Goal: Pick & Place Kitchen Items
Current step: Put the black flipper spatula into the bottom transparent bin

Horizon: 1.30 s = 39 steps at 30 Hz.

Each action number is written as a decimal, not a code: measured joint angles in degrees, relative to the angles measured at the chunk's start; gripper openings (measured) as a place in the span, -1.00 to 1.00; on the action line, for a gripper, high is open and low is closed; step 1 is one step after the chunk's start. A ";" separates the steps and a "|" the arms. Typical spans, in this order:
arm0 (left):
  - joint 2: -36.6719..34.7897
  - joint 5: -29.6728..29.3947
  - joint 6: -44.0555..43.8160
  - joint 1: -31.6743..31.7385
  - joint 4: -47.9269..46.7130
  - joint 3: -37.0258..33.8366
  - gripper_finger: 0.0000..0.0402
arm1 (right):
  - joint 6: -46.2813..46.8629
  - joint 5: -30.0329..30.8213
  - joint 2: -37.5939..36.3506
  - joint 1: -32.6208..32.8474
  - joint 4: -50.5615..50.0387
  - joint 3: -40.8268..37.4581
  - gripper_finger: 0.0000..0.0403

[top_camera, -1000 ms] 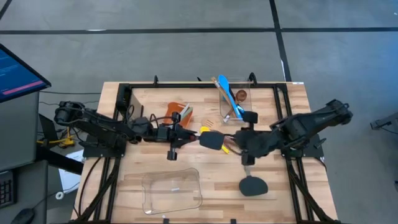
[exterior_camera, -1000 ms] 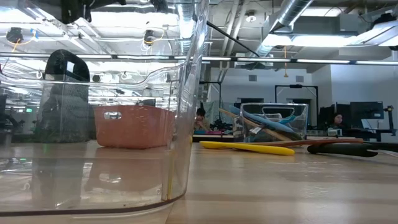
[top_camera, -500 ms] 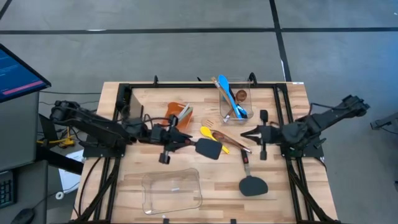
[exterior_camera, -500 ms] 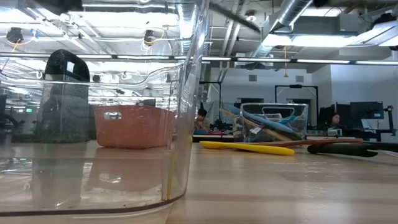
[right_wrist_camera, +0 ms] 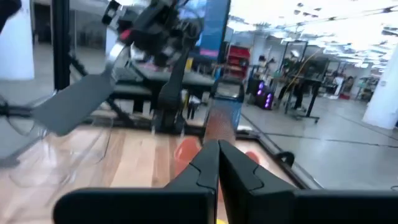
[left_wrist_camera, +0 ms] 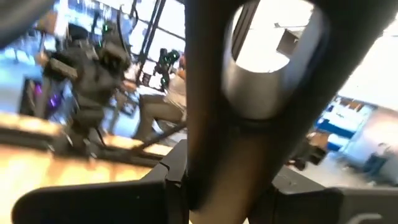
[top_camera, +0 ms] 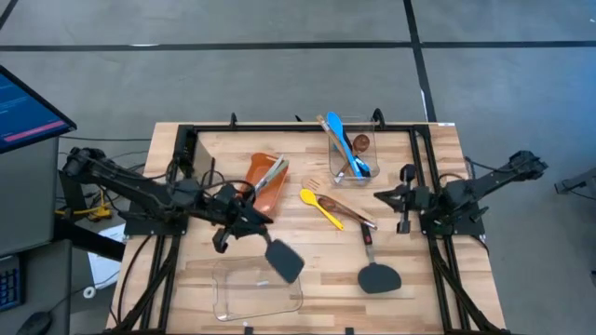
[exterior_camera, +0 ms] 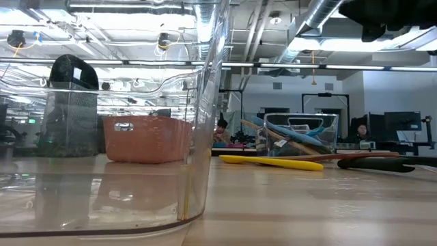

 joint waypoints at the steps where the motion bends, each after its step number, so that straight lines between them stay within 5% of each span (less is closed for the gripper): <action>1: -0.11 -0.11 -1.61 -0.45 -0.38 0.00 -0.62 | -0.06 -0.19 -1.27 -0.23 -0.35 -0.12 -0.99; 17: -0.94 0.27 -37.67 -0.93 -22.14 0.00 -0.62 | 4.82 -0.75 -5.50 -2.78 -4.87 -0.20 -1.00; 27: 0.76 9.86 -29.17 7.60 -39.26 8.50 -0.62 | 4.98 -0.75 -5.48 -5.54 -4.87 -0.20 -1.00; 33: 7.45 14.10 -19.03 9.27 -46.47 19.60 -0.62 | 4.95 -0.78 -5.46 -6.61 -4.89 -0.20 -1.00; 39: 17.61 14.80 -9.48 11.37 -64.54 34.59 -0.63 | 4.98 -0.80 -5.48 -6.96 -4.89 -0.20 -1.00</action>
